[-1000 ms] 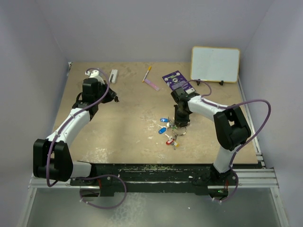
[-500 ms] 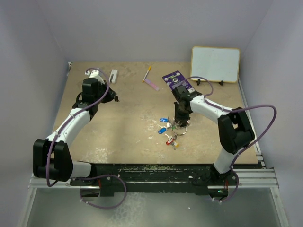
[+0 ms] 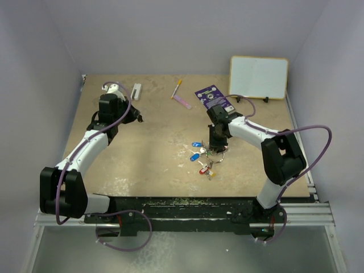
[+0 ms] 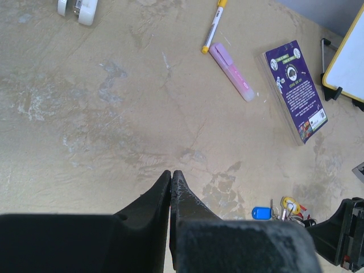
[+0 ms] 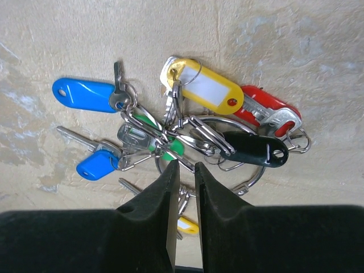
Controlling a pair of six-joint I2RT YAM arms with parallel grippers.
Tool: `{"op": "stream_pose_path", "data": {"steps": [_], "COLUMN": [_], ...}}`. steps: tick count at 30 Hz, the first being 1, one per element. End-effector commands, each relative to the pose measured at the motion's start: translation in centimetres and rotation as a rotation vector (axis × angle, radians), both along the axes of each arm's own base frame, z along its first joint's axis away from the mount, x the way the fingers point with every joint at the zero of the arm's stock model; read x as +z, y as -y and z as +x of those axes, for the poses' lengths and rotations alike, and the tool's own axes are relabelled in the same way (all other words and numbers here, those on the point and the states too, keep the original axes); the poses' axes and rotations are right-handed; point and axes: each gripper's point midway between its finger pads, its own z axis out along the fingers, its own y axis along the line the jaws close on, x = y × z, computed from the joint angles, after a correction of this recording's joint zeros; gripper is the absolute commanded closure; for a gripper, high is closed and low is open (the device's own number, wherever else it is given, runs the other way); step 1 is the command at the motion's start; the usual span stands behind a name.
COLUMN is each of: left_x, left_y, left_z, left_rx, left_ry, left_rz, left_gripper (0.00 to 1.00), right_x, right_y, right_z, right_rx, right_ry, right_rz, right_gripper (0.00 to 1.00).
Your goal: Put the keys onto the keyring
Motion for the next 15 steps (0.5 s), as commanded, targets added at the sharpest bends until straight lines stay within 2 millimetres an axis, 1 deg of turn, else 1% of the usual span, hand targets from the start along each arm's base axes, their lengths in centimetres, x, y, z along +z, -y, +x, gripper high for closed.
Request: {"op": "stream_pose_path", "data": {"steps": [1, 8, 15], "left_x": [1.2, 1.2, 1.3], "left_y": [0.2, 0.2, 0.3], "left_z": [0.6, 0.7, 0.8], "left_rx": [-0.003, -0.003, -0.006], "left_ry": [0.049, 0.048, 0.047], "left_rz": [-0.025, -0.028, -0.030], "left_gripper": [0.96, 0.96, 0.96], "right_x": [0.1, -0.6, -1.0], "right_y": [-0.5, -0.7, -1.4], "right_z": [-0.3, -0.5, -0.1], "right_rx": [0.035, 0.047, 0.091], "right_ry": [0.005, -0.001, 0.012], "right_rz": [0.028, 0.042, 0.061], "right_gripper": [0.79, 0.79, 0.79]}}
